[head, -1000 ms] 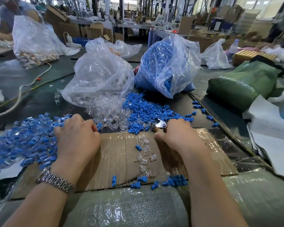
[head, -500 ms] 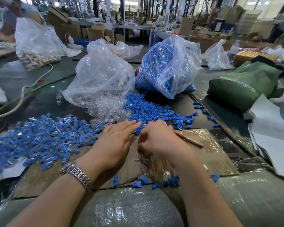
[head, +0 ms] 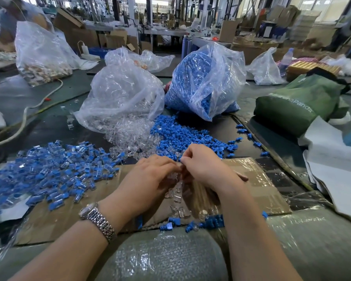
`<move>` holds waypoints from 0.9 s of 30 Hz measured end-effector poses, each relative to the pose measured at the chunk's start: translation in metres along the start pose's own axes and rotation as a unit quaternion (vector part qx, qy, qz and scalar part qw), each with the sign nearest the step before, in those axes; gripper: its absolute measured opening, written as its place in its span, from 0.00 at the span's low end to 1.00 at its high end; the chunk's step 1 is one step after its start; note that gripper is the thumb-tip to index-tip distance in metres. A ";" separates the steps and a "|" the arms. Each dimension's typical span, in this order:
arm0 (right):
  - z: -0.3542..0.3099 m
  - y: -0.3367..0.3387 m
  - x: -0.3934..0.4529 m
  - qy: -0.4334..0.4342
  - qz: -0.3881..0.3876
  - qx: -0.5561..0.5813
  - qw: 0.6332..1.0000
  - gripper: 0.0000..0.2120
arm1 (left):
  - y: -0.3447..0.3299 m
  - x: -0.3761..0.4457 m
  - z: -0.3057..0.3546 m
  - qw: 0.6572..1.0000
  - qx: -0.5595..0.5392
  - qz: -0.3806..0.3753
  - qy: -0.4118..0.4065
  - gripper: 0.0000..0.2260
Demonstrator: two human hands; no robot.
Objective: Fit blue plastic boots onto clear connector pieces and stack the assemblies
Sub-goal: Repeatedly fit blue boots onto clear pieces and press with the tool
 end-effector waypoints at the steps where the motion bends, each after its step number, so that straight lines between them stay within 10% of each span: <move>1: 0.000 -0.002 -0.001 -0.002 -0.013 0.018 1.000 0.08 | 0.002 -0.001 0.001 1.000 0.001 0.005 0.000 0.16; 13: 0.001 0.007 0.000 0.065 0.000 0.137 0.988 0.05 | 0.027 -0.013 -0.016 0.971 -0.174 0.104 0.124 0.08; 20: -0.013 0.010 -0.008 0.151 -0.095 0.377 0.909 0.02 | 0.023 -0.028 -0.034 0.697 -0.653 0.154 0.253 0.09; 27: -0.028 0.017 -0.023 0.274 -0.041 0.267 0.923 0.03 | 0.026 -0.023 -0.026 0.616 -0.731 0.172 0.237 0.08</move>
Point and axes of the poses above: each hand's wrist, its own x-axis towards the middle knuckle, its own y-axis out of the back of the hand, z = x × y, the point moved 7 cm from there along x, towards the middle knuckle, and after that the axes turned 9 degrees about -y, right-handed, at the moved point
